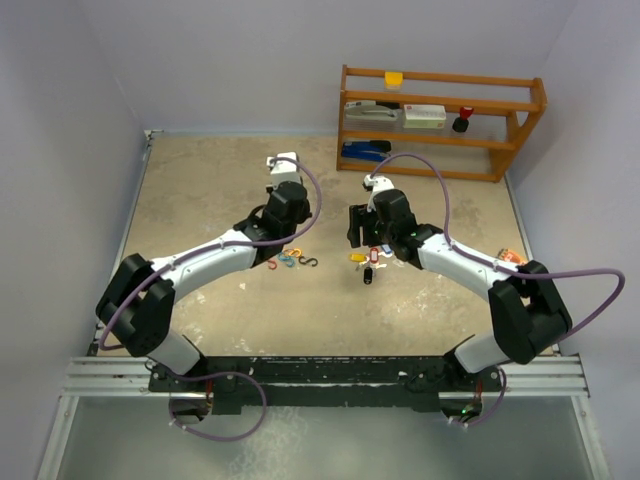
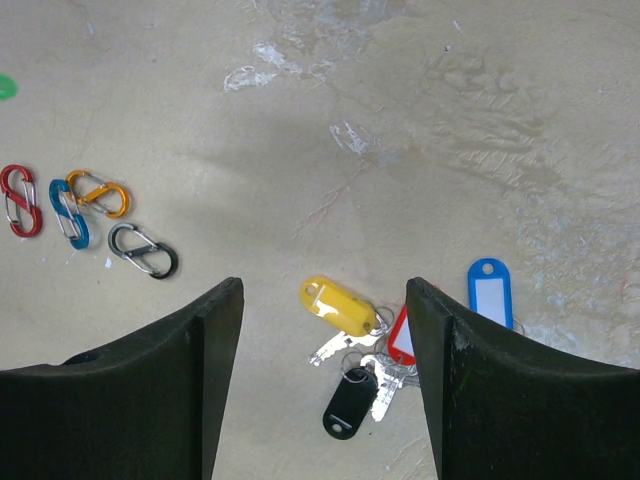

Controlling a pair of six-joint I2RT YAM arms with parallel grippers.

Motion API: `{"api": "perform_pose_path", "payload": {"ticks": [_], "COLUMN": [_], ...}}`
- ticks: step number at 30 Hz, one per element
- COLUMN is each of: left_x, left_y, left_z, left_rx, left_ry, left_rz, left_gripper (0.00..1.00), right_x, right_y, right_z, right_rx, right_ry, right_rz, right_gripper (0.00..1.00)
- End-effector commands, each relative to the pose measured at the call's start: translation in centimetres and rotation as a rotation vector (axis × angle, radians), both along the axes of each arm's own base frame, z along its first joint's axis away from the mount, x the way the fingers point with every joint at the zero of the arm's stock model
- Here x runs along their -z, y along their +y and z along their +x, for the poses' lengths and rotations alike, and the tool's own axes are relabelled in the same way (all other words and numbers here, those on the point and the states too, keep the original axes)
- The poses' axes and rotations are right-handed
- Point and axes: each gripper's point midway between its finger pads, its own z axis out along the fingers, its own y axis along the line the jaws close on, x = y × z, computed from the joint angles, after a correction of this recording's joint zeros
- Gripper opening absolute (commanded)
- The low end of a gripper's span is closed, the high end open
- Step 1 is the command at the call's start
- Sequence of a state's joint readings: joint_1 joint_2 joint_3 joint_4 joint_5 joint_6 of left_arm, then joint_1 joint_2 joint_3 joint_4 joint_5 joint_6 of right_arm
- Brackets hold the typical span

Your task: Put the keys on the keyring

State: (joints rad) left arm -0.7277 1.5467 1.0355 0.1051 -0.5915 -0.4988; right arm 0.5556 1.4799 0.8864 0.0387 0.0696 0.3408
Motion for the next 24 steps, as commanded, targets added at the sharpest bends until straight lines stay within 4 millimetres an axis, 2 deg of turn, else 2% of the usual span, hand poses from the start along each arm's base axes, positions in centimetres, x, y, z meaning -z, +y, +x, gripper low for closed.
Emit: {"api": "perform_pose_path", "payload": {"ticks": [1,6,13,24], "left_x": [-1.7,-0.8,2.0,5.9], "left_y": [1.1,3.0,6.8,9.5], "left_z": [1.2,2.7,5.4,9.0], "left_rx": [-0.044,-0.086,-0.179,-0.264], "left_ry": [-0.048,-0.027,0.016,0.086], "left_rz": [-0.062,-0.066,-0.075,-0.062], "left_gripper": [0.20,0.21,0.21,0.22], "right_x": [-1.4,-1.4,-1.1,-0.6], "right_y": [0.4,0.6,0.7,0.5], "right_z": [0.9,0.9,1.1,0.9], "right_rx": [0.012,0.007,-0.002,-0.002], "right_ry": [-0.034,-0.026,-0.021,-0.006], "right_rz": [0.016,0.021,0.007,-0.002], "right_gripper": [0.69,0.69,0.69,0.69]}}
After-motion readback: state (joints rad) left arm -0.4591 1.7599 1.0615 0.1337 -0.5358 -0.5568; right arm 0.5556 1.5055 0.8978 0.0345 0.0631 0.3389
